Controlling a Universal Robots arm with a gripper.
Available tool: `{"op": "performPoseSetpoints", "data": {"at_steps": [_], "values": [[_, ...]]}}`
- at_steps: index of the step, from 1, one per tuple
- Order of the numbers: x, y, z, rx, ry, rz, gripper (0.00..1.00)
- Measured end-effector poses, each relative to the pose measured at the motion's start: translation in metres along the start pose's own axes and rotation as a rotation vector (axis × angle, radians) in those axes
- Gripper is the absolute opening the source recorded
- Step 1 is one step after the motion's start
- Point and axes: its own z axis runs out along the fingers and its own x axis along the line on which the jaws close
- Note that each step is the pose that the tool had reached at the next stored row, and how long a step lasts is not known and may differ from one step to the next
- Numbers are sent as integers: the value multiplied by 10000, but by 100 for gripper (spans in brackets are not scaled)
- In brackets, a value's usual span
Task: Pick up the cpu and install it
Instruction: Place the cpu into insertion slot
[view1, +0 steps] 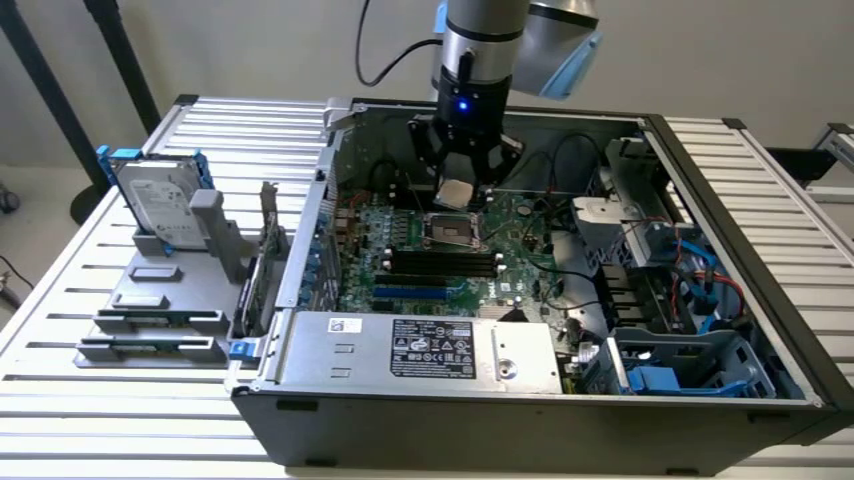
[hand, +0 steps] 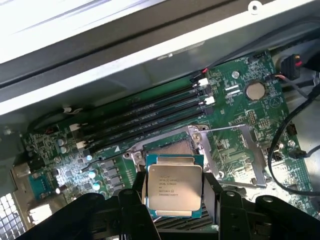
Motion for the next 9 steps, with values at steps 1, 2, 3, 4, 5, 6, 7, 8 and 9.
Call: {"op": "performPoseSetpoints", "data": {"at_steps": [1, 2, 3, 4, 5, 6, 7, 8, 9], "values": [[0, 0, 0, -6, -6, 178, 55], [0, 0, 1, -11, -12, 357, 55], [0, 0, 1, -16, -19, 535, 55], [0, 0, 1, -21, -24, 714, 55], [0, 0, 2, -27, -31, 891, 55], [0, 0, 2, -32, -37, 1081, 55], [0, 0, 2, -37, -43, 1260, 55], [0, 0, 3, -42, -49, 1444, 55], [0, 0, 3, -48, -55, 1623, 55]]}}
